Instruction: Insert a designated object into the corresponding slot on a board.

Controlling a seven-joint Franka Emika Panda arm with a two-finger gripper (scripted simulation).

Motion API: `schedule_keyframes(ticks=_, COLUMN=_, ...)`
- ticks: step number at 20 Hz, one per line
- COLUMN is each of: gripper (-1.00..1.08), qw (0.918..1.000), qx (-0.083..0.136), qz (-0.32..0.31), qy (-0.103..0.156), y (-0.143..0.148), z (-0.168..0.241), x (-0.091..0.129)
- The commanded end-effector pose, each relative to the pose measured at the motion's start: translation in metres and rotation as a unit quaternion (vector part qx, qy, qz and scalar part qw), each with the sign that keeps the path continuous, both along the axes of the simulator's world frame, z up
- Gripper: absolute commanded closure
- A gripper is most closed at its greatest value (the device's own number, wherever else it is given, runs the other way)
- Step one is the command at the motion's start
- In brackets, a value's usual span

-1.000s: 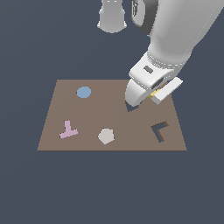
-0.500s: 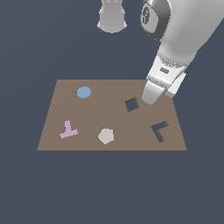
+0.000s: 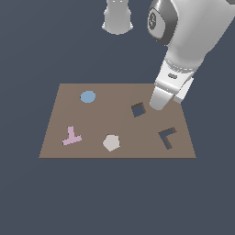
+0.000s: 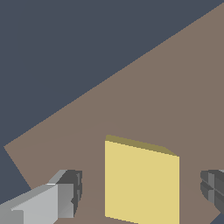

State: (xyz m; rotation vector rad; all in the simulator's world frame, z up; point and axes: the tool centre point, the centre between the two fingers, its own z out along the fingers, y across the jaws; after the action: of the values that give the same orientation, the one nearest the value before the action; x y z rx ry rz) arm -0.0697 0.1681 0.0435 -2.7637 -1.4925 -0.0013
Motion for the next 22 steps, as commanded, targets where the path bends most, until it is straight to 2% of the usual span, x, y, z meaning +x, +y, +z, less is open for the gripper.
schedule_keyframes(ticks=1, gripper=-0.92, qw=1.0, qx=0.0, qz=0.001, qy=0.0, y=-0.0001, z=-0.008, x=-0.001)
schedule_keyframes(ticks=5, gripper=-0.92, qw=1.0, qx=0.0, qz=0.003, qy=0.0, y=-0.0002, z=-0.0135, x=-0.0015)
schedule_keyframes(ticks=6, gripper=1.08, qw=1.0, qx=0.0, qz=0.003, qy=0.0, y=-0.0002, z=-0.0135, x=-0.0015)
schedule_keyframes(ticks=22, gripper=1.08, qw=1.0, qx=-0.001, qz=-0.008, qy=0.0, y=-0.0005, z=-0.0128, x=0.0)
